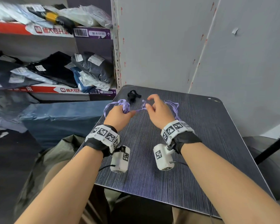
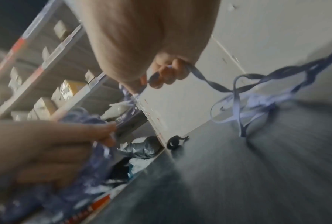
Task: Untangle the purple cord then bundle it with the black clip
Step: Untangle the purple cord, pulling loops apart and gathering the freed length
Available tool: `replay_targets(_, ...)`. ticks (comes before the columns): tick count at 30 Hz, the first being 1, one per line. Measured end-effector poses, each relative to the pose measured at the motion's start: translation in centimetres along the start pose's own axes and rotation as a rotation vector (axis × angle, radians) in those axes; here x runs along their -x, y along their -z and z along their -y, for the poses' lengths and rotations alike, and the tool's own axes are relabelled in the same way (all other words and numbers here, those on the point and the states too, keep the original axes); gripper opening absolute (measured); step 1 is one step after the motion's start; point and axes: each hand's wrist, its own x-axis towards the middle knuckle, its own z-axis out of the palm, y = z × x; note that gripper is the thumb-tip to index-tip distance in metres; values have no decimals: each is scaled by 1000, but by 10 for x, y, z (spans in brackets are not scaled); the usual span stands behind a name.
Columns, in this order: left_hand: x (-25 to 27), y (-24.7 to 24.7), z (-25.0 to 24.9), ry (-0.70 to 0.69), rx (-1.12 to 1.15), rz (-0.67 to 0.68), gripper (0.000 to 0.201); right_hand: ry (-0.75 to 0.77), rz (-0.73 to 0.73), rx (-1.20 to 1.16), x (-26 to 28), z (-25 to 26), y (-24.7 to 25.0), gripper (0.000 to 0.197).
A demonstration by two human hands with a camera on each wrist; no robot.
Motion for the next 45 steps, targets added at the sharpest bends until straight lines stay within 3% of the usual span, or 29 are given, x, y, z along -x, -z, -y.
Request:
replay_targets(3, -5, 4, 5, 41, -22, -62, 46, 72, -24, 53, 7, -10, 9, 16)
replay_targets(11, -12, 5, 7, 80, -76, -116, 42, 142, 41, 247, 17, -23, 20, 23)
replay_targets(21, -7, 10, -21, -3, -66, -90, 46, -4, 36, 561, 2, -18, 37, 24)
replay_targets(26, -7, 27, -49, -78, -81, -132, 49, 74, 52, 726, -12, 2, 55, 19)
replay_targets(30, -10, 53, -81, -148, -71, -169, 48, 46, 91, 654, -29, 36, 83, 26)
replay_targets(36, -10, 107, -149, -272, -87, -213, 46, 31, -27, 551, -61, 91, 124, 31)
replay_targets(41, -8, 144, -196, -371, -116, -260, 49, 1, -77, 329, -85, 133, 153, 31)
replay_targets(45, -4, 163, -223, -413, -130, -297, 40, 83, -60, 51, -93, 160, 160, 26)
